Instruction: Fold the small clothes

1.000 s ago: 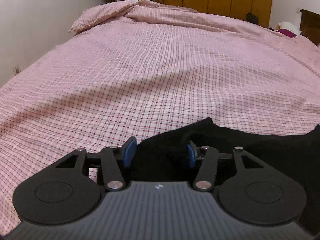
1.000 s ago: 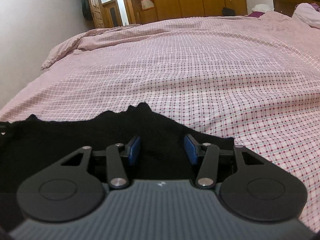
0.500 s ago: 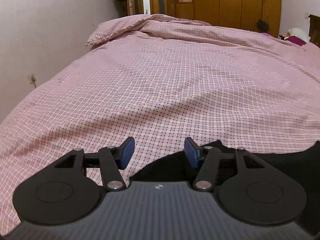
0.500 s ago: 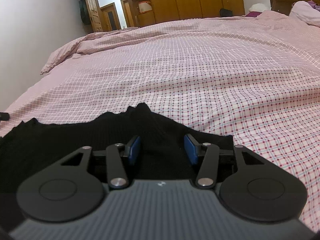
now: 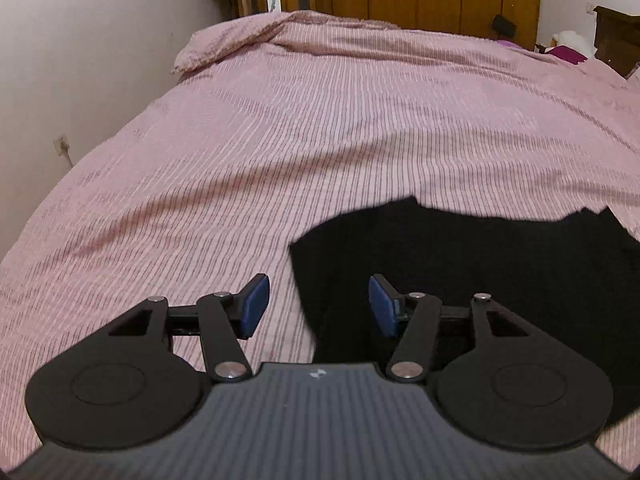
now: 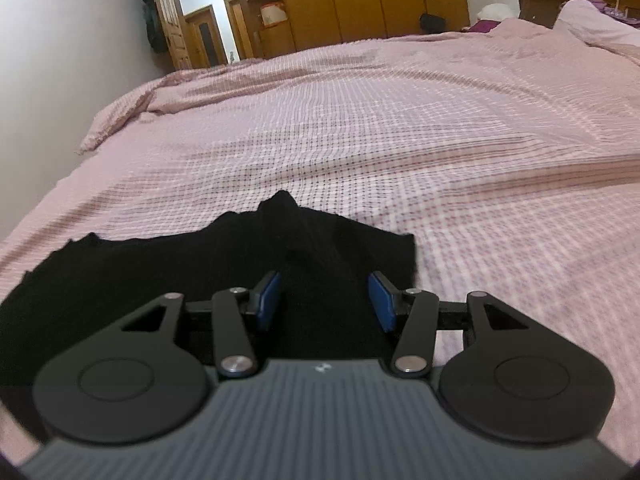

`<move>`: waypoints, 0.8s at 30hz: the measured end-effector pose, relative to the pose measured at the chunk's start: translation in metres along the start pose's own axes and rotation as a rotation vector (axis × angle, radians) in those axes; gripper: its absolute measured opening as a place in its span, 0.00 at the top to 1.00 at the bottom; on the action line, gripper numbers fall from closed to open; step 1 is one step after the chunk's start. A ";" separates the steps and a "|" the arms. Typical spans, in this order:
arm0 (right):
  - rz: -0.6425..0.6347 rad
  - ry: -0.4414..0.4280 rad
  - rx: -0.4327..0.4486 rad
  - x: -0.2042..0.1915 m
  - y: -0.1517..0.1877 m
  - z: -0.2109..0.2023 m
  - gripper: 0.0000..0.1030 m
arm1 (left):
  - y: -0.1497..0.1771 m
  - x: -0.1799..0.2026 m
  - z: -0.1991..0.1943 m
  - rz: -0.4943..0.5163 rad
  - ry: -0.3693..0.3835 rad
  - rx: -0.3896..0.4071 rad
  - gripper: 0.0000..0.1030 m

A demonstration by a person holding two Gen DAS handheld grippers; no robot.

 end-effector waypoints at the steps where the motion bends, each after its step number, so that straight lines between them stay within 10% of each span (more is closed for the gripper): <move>1: 0.006 -0.001 0.006 0.002 0.002 -0.009 0.50 | 0.006 -0.001 -0.004 -0.005 0.002 -0.005 0.41; 10: 0.142 0.013 0.037 0.035 0.022 -0.064 0.38 | 0.055 -0.004 -0.010 -0.036 -0.005 -0.068 0.41; 24: 0.266 -0.028 0.057 0.043 0.071 -0.043 0.29 | 0.074 -0.019 0.005 -0.157 0.042 -0.114 0.37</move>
Point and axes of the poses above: each gripper's, at about its wrist camera, not at the fingertips, and z roughly the way its jaws point, x to its right, y to its underside, the point moved 4 cm from there along z, roughly the way its jaws point, and after that the axes turned 10 degrees about z, right-handed, at the moved point
